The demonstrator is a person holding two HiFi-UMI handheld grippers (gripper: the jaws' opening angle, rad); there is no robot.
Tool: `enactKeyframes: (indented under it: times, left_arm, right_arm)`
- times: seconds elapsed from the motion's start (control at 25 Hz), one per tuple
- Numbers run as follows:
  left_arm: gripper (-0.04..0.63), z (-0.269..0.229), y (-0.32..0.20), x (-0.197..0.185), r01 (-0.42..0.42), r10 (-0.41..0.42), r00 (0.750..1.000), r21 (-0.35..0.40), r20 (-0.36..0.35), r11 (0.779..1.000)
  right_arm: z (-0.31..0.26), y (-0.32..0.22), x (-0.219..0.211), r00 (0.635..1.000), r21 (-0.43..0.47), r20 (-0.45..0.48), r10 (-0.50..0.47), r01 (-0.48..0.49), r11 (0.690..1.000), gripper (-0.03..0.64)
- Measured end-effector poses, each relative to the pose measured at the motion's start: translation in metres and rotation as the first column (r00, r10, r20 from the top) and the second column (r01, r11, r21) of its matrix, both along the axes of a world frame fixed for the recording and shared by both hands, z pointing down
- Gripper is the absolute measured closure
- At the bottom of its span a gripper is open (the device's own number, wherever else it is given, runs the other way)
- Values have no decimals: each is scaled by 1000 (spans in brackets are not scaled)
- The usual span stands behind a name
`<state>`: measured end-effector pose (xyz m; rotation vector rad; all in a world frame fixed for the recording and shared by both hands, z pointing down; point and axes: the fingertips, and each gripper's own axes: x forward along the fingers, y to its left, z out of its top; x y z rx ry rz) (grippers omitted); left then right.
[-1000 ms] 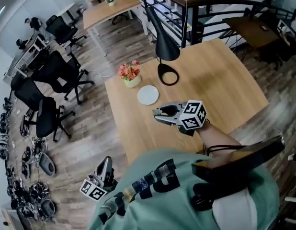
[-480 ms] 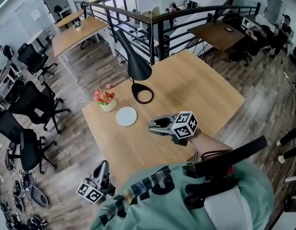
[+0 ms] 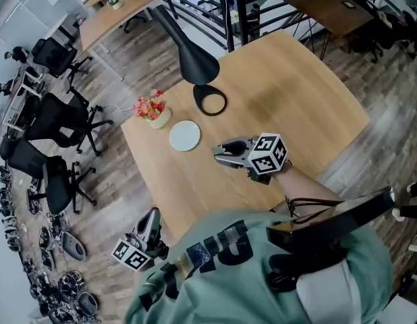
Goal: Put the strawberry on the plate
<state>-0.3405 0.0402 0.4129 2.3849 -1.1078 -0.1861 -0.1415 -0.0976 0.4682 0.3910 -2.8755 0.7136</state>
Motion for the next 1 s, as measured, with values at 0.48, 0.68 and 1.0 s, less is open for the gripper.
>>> enactKeyframes:
  times: [0.48, 0.68, 1.0]
  left_arm:
    - [603, -1, 6, -37, 58, -52, 996, 86, -71, 995]
    - [603, -3, -1, -77, 146, -137, 988, 129, -73, 981]
    - [603, -15, -32, -137, 244, -246, 969, 168, -6, 955]
  right_arm:
    - [-23, 17, -7, 993, 73, -122, 1, 8, 997, 483]
    - [-38, -2, -26, 981, 131, -190, -33, 59, 990, 483]
    - [-40, -34, -49, 971, 223, -233, -56, 110, 969, 483]
